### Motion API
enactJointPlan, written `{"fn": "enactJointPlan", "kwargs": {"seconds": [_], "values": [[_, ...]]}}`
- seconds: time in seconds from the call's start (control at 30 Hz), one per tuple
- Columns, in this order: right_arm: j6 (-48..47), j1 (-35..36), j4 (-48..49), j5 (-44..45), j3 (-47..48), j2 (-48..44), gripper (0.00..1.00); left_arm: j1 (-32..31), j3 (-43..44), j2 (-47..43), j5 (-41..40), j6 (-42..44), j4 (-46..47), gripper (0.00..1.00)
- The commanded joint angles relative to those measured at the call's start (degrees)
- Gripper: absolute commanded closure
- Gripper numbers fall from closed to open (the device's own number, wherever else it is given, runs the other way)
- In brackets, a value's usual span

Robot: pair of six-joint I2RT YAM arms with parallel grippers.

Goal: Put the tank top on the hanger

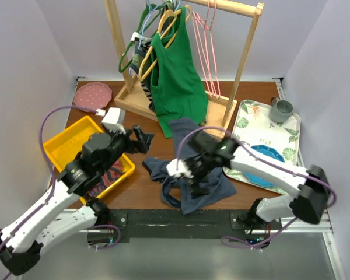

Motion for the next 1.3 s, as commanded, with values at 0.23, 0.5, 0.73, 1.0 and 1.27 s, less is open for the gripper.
{"fn": "enactJointPlan", "kwargs": {"seconds": [0.23,0.5,0.73,1.0,1.27], "values": [[31.4,19.7,30.5,28.9,-2.2,15.5,0.14,0.3,-16.3,-26.8,-14.4,-22.6,-16.8,0.03],[36.0,21.0,29.4,23.7,-1.9,22.6,0.37,0.3,-15.6,-29.7,-17.2,-23.9,-20.0,0.04],[33.0,21.1,22.7,26.3,2.5,22.2,0.87,0.3,-16.5,-29.2,-13.1,-21.2,-18.4,0.05],[7.6,0.5,-6.2,4.9,17.0,11.5,1.00,0.3,-18.6,-24.3,0.9,-9.0,-7.1,0.07],[10.5,-18.3,-2.7,11.8,12.1,-2.3,1.00,0.1,-17.2,-1.5,14.7,0.9,1.3,0.15]]}}
